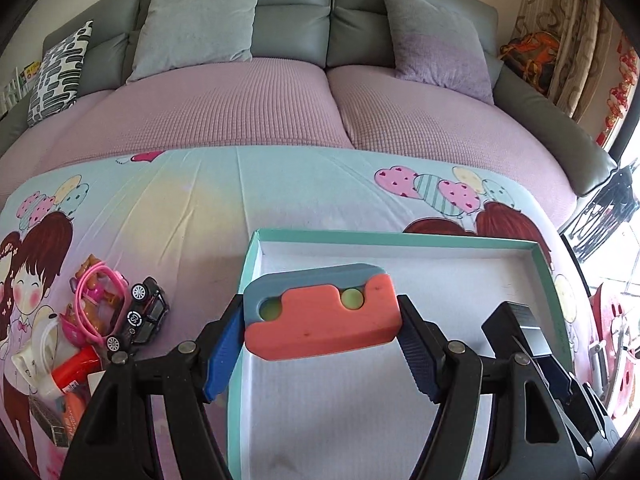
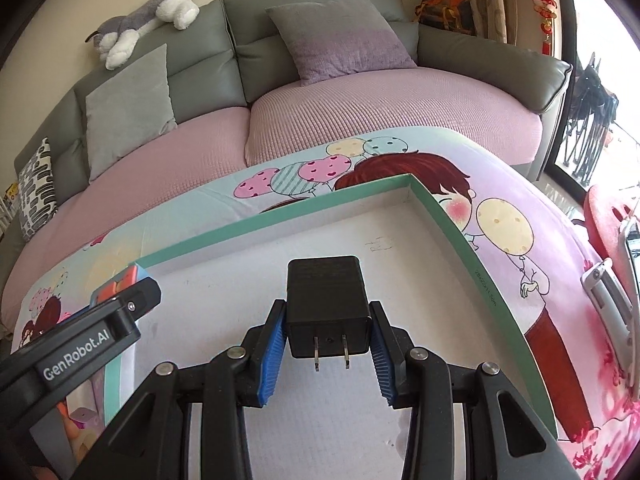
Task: Organize rigid objects
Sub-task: 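Carry the foam block and black charger over the tray with both grippers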
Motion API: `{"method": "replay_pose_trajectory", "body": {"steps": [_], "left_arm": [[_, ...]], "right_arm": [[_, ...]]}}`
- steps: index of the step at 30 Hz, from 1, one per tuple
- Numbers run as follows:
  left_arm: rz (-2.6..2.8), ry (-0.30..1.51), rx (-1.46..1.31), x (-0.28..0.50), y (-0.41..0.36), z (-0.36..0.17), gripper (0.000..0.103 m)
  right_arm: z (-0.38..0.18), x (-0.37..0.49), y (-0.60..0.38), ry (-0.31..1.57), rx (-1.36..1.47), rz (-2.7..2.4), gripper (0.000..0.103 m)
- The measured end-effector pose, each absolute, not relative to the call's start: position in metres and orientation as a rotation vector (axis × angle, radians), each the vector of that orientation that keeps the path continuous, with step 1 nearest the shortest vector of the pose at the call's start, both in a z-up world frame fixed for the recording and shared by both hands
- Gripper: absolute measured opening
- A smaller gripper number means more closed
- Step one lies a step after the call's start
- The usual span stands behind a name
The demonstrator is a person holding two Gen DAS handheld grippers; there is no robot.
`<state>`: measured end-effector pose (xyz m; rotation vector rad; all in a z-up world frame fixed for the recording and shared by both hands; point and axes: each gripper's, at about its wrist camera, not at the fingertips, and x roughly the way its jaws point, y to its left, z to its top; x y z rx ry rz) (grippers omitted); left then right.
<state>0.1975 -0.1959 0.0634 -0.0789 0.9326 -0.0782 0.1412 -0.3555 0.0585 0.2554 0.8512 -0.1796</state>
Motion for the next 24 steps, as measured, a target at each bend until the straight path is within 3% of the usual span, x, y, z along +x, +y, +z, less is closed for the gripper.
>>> {"method": "replay_pose_trajectory", "body": {"steps": [24], "left_arm": [[-0.034, 1.018, -0.048, 0.204, -0.206, 0.038, 0.074]], "right_arm": [[0.044, 0.145, -0.365, 1.003, 0.276, -0.151, 0.042]]}}
